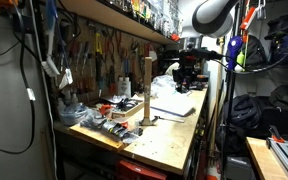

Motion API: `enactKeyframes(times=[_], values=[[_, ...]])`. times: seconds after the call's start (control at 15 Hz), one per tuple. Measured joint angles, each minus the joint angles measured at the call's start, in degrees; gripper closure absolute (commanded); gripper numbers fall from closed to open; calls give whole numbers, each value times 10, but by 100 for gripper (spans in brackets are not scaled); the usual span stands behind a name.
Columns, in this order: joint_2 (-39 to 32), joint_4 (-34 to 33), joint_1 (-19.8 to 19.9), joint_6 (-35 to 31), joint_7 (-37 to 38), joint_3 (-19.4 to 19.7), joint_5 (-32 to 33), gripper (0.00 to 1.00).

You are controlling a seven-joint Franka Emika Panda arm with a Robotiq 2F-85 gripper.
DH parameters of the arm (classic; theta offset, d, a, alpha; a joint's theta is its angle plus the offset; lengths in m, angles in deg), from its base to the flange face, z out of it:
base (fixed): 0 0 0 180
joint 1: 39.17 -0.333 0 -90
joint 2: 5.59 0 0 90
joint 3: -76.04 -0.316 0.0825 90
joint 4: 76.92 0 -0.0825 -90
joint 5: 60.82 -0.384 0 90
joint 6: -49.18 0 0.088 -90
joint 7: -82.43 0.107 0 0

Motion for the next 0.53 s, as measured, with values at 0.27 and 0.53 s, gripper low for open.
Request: enactKeyframes(times=[0.27,0.53], values=[[0,-12,-2,9,-13,3,-15,56],[-1,-12,-1,9,-13,2,-16,81]])
